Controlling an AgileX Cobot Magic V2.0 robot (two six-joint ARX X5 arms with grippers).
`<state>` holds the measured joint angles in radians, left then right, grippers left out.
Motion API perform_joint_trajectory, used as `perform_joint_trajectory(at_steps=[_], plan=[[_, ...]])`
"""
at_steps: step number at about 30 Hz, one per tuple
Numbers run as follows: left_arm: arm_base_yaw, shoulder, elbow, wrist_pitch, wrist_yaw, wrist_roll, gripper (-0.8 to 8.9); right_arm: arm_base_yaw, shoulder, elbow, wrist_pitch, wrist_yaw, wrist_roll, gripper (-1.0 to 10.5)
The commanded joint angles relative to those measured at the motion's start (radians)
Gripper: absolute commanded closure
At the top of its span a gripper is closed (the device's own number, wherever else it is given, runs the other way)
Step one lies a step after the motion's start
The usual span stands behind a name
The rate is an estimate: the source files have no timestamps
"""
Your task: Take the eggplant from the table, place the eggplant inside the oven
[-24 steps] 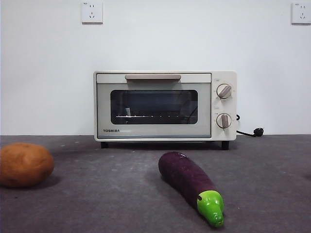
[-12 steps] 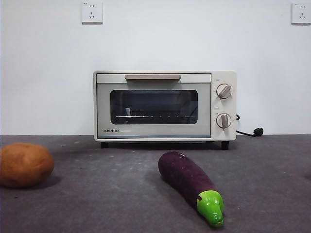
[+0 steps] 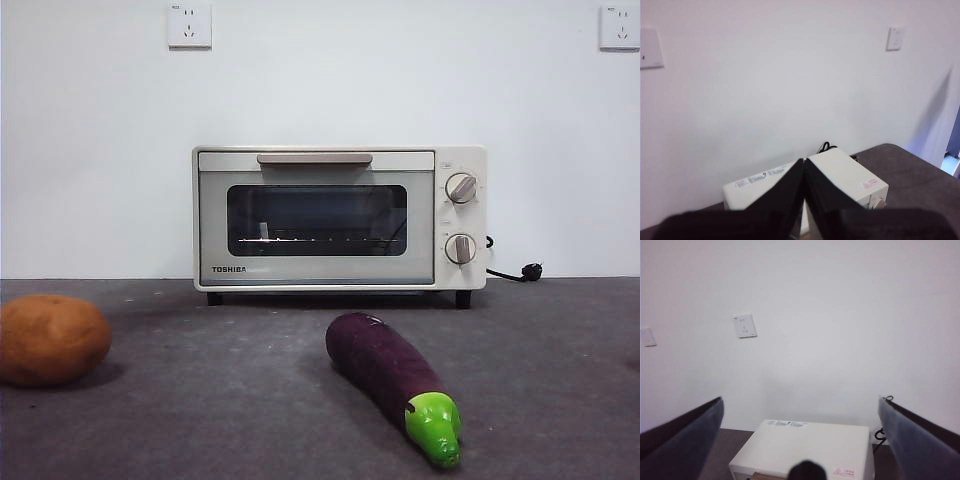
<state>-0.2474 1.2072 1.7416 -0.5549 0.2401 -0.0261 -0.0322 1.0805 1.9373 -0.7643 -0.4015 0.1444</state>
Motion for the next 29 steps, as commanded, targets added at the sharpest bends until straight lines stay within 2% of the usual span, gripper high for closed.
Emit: perform_joint_trajectory(at_steps=[1, 6, 14, 18, 29], plan=[[-0.003, 0.022, 0.002, 0.014, 0.006, 0.012, 8.19, 0.0, -0.003, 0.005, -0.002, -0.012, 0.013, 3.1], [-0.003, 0.08, 0.002, 0.034, 0.055, 0.013, 8.19, 0.0, -0.003, 0.005, -0.006, -0.018, 0.013, 3.1], [-0.003, 0.222, 0.002, 0.075, 0.061, 0.027, 8.19, 0.0, -0.003, 0.005, -0.033, -0.033, 0.013, 3.1], [-0.003, 0.317, 0.002, 0.101, 0.132, 0.03, 8.19, 0.0, -0.002, 0.005, -0.047, -0.047, 0.012, 3.1], [-0.003, 0.544, 0.002, 0.174, 0.187, 0.031, 8.19, 0.0, 0.002, 0.005, -0.084, -0.048, 0.01, 3.1]])
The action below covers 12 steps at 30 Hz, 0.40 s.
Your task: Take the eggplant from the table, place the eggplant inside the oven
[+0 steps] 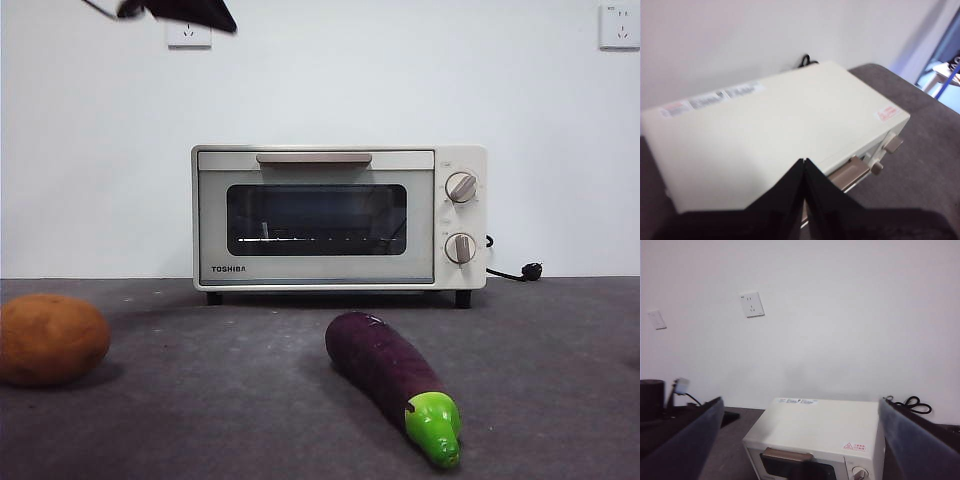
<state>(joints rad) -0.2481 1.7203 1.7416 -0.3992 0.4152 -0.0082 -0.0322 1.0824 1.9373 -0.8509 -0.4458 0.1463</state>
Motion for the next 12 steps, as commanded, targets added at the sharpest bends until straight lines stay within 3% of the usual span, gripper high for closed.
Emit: perform_joint_trajectory(at_steps=[1, 12], plan=[[-0.002, 0.047, 0.002, 0.021, 0.011, 0.013, 8.19, 0.0, 0.002, 0.005, 0.0, -0.004, 0.008, 3.1], [-0.045, 0.157, 0.002, 0.033, 0.011, 0.063, 8.19, 0.0, 0.035, 0.005, -0.045, -0.024, 0.007, 3.2]])
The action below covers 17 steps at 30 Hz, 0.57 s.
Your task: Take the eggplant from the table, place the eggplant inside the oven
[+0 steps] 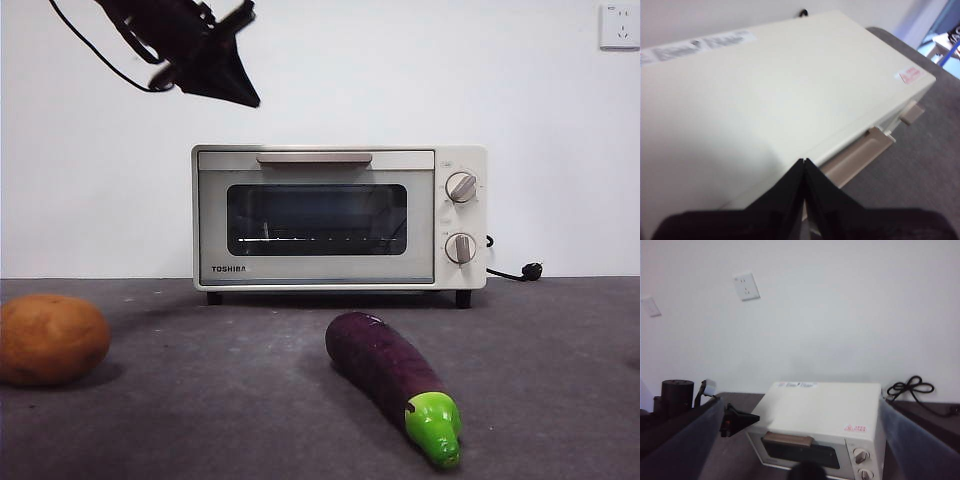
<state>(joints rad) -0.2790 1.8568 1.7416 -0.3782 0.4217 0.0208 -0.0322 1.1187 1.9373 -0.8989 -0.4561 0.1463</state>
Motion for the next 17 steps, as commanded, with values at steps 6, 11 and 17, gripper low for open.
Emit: perform_joint_trajectory(at_steps=[6, 11, 17], plan=[[-0.053, 0.058, 0.002, 0.024, -0.015, 0.07, 8.19, 0.0, 0.014, 0.005, -0.002, -0.053, 0.008, 3.2], [-0.072, 0.077, 0.002, 0.028, -0.055, 0.097, 8.19, 0.002, 0.017, 0.005, -0.012, -0.054, 0.008, 3.2], [-0.08, 0.113, 0.002, 0.025, -0.059, 0.113, 8.19, 0.032, 0.018, 0.005, -0.018, -0.054, 0.006, 3.2]])
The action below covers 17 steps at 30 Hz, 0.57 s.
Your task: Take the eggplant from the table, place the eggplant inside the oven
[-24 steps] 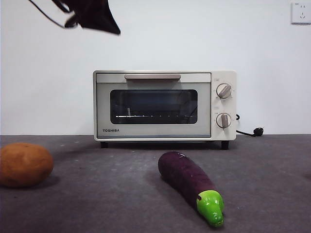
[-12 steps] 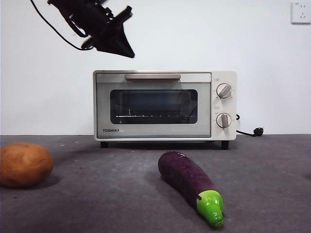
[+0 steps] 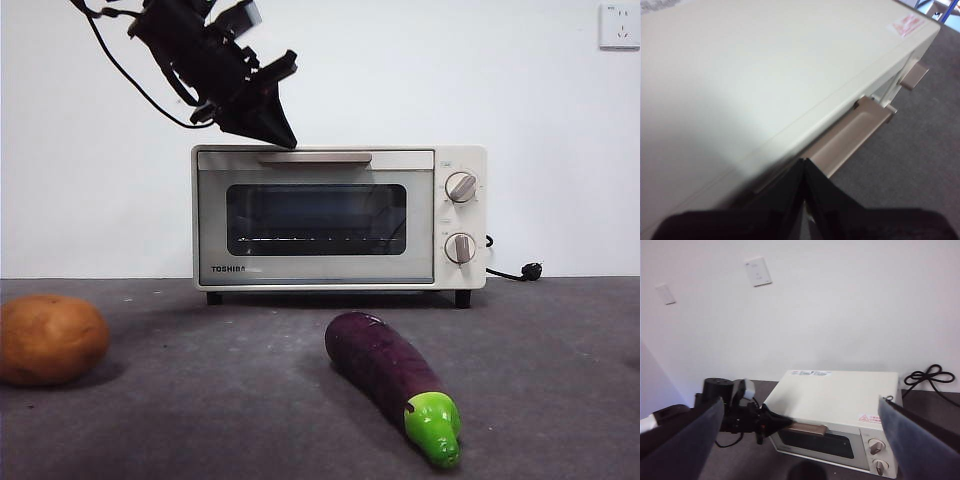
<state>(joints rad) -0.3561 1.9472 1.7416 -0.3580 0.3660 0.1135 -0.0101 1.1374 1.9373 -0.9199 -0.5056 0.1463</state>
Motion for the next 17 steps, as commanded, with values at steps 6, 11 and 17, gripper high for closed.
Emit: perform_joint_trajectory(at_steps=[6, 11, 17], plan=[[-0.005, 0.039, 0.002, -0.002, -0.003, 0.021, 8.19, 0.024, -0.001, 0.005, -0.001, -0.004, 0.003, 3.2], [-0.009, 0.039, 0.002, -0.032, 0.004, 0.022, 8.19, 0.032, -0.001, 0.005, -0.001, -0.004, 0.0, 3.2], [-0.029, 0.052, 0.002, -0.076, 0.026, 0.026, 8.19, 0.032, -0.001, 0.005, -0.001, -0.004, -0.001, 3.2]])
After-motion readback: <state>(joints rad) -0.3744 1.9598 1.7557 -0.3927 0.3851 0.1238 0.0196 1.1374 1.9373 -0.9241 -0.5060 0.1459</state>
